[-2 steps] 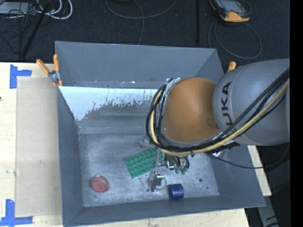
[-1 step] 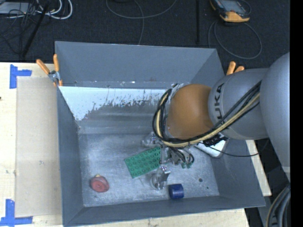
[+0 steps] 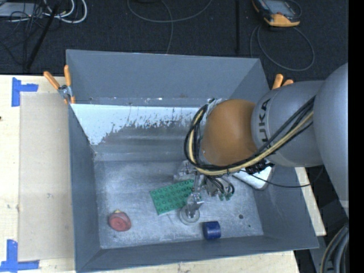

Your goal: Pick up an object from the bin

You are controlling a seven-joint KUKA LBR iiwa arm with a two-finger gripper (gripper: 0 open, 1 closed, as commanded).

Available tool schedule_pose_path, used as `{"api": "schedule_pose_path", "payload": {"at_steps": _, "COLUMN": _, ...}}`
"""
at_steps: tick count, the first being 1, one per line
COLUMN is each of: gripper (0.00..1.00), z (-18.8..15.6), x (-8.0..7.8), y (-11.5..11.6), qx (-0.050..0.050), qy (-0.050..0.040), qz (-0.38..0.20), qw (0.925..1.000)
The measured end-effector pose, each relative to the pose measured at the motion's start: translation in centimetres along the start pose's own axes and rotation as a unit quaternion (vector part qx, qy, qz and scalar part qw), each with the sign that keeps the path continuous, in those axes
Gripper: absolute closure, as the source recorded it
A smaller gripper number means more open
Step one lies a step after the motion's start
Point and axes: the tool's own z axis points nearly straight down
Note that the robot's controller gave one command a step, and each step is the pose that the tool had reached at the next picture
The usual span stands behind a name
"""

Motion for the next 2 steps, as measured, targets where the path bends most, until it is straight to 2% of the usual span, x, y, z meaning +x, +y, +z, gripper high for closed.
{"api": "schedule_pose_path", "payload": {"at_steps": 1, "gripper": 1.00, "z": -11.4, "x": -0.8, "y": -1.2, "qx": 0.001, "qy": -0.0054, "qz": 0.011, "qw": 0.9999}}
{"api": "schedule_pose_path", "payload": {"at_steps": 2, "gripper": 1.00, "z": -19.1, "x": -0.1, "y": -0.7, "qx": 0.001, "qy": -0.0056, "qz": 0.011, "qw": 0.9999}}
